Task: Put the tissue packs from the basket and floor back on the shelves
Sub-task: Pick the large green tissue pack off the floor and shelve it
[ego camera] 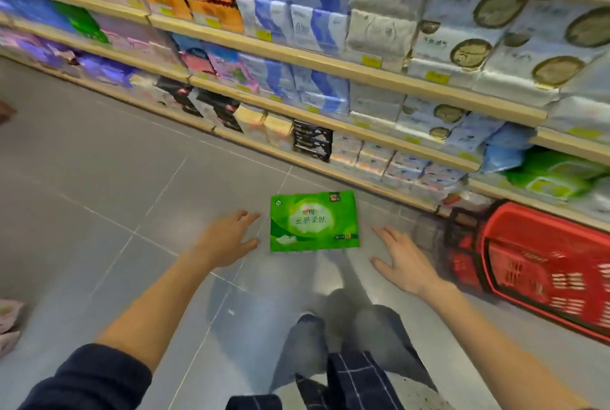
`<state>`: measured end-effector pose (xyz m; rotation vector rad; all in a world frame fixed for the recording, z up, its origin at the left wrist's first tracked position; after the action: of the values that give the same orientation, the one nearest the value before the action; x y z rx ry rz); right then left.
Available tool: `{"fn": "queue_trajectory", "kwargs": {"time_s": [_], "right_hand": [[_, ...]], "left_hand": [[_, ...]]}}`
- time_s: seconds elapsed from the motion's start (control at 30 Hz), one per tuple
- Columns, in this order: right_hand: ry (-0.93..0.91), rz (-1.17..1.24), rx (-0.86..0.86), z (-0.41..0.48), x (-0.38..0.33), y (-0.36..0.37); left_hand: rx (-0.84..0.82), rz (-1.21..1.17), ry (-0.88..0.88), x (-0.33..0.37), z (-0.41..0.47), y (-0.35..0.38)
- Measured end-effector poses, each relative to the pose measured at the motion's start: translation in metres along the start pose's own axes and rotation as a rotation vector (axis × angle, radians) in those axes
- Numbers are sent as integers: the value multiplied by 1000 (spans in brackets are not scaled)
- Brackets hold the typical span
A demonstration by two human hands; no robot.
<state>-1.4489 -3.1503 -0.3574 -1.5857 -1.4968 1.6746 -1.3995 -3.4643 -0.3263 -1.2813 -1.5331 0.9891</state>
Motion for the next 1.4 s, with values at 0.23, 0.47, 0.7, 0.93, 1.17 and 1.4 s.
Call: {"fn": "queue_trajectory", "kwargs": {"time_s": [0.23, 0.47, 0.7, 0.93, 1.17, 1.4], "right_hand": [[175, 48, -14, 66, 35, 53], [259, 74, -96, 184, 132, 184], [349, 113, -134, 271, 240, 352], [369, 208, -163, 312, 321, 468], [395, 438, -174, 320, 334, 510], [368, 379, -86, 323, 326, 512]], "left_hand": [[-105, -85, -45, -53, 74, 75], [-174, -217, -188, -105, 167, 243], [-207, -353, -298, -159, 254, 440], [-201, -509, -356, -190, 308, 575], [-35, -753, -385, -193, 318, 610], [47, -777, -351, -188, 320, 604]]}}
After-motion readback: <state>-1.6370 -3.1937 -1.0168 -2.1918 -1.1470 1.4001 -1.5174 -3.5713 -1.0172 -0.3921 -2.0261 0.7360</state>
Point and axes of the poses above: each hand's wrist, its own z-axis towards the middle knuckle, its own y-axis out of the palm, x = y × z, the point moved 5 cm from there along z, towards the middle knuckle, and after that the axes turned 13 degrees about x, right-handed, at the moved point
